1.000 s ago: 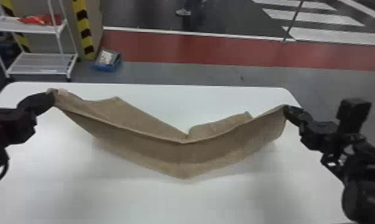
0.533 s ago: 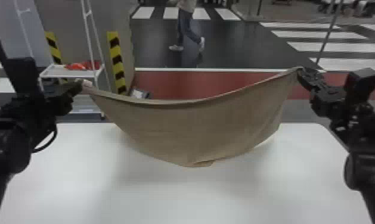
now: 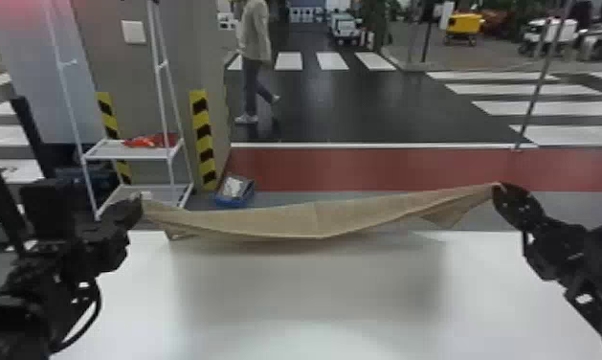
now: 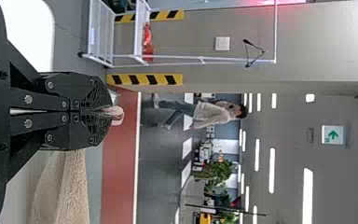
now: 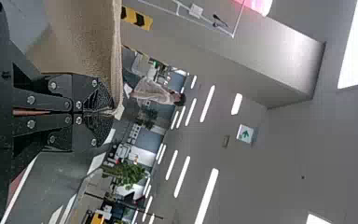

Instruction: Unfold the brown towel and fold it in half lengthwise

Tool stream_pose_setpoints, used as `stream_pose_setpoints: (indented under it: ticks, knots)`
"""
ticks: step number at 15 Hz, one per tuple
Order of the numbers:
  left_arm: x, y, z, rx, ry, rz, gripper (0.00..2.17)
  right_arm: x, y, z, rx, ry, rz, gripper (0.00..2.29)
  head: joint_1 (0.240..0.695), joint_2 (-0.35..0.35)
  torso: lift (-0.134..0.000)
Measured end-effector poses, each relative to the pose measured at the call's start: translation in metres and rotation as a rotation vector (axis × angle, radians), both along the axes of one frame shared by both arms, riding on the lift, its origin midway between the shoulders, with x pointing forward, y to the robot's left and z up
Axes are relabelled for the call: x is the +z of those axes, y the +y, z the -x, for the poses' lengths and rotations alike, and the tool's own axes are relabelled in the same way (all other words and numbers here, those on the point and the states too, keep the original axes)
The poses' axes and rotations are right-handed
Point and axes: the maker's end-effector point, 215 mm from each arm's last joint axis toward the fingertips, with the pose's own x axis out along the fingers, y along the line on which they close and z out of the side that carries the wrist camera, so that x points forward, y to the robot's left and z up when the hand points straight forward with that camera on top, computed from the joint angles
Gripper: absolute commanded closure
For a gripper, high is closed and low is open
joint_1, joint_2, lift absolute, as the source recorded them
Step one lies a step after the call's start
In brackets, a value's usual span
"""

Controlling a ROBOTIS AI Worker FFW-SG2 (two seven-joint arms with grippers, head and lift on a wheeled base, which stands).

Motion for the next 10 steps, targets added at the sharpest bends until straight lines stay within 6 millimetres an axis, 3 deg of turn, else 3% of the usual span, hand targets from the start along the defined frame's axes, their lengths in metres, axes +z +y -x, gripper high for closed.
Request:
stream_pose_setpoints:
  ticks: [3, 6, 7, 10]
  knots:
    - [-0.062, -0.030, 0.053, -0.038, 0.126, 0.011, 1.56, -0.061, -0.006, 0.052, 0.017, 0.050, 0.050, 1.29, 0.623, -0.032, -0.125]
    - [-0.137, -0.047, 0.107, -0.025, 0.371, 0.017, 1.56, -0.097, -0.018, 0.083, 0.019, 0.100, 0.078, 1.29, 0.695, -0.071, -0.125]
    - [-0.152, -0.052, 0.122, -0.029, 0.425, 0.020, 1.56, -0.104, -0.020, 0.091, 0.018, 0.107, 0.082, 1.29, 0.695, -0.080, -0.125]
    - [-0.163, -0.055, 0.146, -0.010, 0.470, 0.005, 1.56, -0.117, -0.041, 0.109, -0.020, 0.127, 0.084, 1.29, 0.695, -0.113, -0.125]
